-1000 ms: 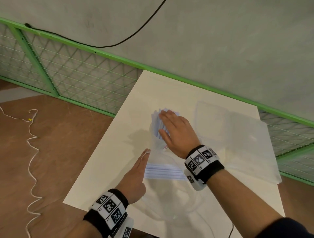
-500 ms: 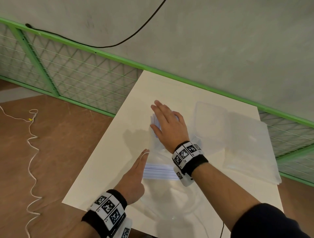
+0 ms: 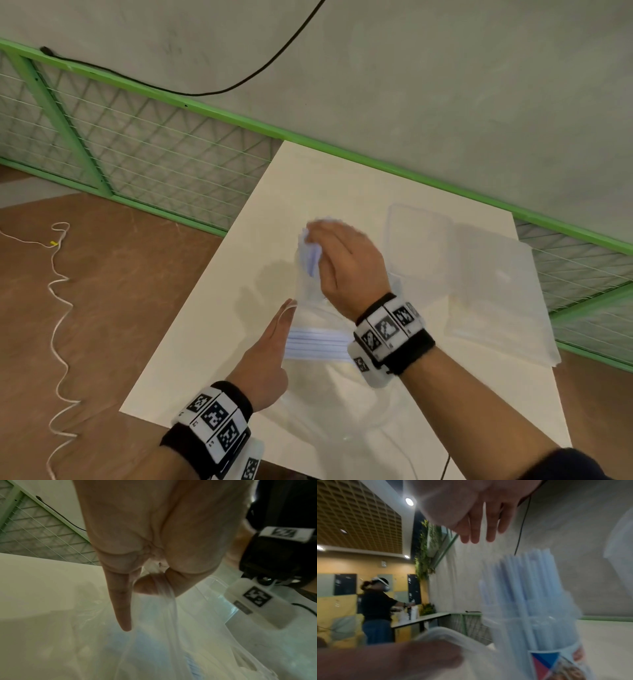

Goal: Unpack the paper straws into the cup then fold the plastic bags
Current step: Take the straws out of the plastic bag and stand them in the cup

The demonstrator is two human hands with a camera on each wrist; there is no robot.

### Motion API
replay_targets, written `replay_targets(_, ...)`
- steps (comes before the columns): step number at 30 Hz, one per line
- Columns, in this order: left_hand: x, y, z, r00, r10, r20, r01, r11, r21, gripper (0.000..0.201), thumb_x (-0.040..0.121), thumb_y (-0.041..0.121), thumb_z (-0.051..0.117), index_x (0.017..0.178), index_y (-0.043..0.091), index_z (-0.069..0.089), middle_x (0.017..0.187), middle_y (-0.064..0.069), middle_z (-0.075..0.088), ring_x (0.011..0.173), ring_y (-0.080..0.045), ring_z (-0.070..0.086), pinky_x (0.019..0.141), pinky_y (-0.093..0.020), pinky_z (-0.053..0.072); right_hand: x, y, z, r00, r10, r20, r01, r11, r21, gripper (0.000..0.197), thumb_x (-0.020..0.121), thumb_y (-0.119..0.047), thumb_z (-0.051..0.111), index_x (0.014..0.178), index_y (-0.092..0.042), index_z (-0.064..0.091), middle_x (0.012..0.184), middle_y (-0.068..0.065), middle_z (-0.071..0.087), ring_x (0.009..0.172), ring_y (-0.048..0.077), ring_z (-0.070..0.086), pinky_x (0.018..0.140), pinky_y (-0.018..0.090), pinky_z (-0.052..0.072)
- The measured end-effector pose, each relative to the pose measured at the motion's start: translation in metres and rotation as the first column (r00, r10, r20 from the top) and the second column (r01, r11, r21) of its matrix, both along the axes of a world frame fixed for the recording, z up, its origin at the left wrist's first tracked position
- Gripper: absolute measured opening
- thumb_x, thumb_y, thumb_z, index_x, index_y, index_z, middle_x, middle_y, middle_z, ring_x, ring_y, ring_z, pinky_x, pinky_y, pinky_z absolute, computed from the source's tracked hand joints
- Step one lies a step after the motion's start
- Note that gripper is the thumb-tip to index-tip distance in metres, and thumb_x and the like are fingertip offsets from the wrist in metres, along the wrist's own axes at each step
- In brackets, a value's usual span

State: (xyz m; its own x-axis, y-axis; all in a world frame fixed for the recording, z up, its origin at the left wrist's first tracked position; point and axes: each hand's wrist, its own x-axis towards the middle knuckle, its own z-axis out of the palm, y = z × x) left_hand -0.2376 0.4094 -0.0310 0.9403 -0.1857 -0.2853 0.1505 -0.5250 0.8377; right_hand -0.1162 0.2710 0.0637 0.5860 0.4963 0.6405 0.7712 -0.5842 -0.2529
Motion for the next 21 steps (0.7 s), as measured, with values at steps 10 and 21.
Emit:
replay_targets(10,0.002,-0.011,0.003,0.999,-0.026,0.038,0.024,0.999,0.047,0.107,0.071,-0.018,0.04,0.152,0.034,-0.008,0.158,0.024,-0.01,0.138,0.012,0.003,0.098,0.0,0.017,-0.088,-0.021,-0.091,0.765,-0.358,-0.536,-0.154,0.705,-0.692,0.042,0.084,0.0,0.051,0.126,-0.005,0.048,0.12,0.014,0.053,0.102,0.037,0.056,0.071,0.042,0.045)
replay_targets(21,-0.002,-0.011,-0.002,0.998,-0.017,0.059,0.015,1.0,0.027,0.112,0.066,-0.018,0.036,0.153,0.038,-0.005,0.157,0.03,-0.008,0.143,0.009,0.005,0.115,-0.028,0.033,-0.069,-0.02,-0.14,0.763,-0.413,-0.498,-0.072,0.711,-0.7,0.043,0.086,-0.01,0.049,0.129,-0.013,0.047,0.13,0.006,0.048,0.118,0.029,0.046,0.1,0.039,0.038)
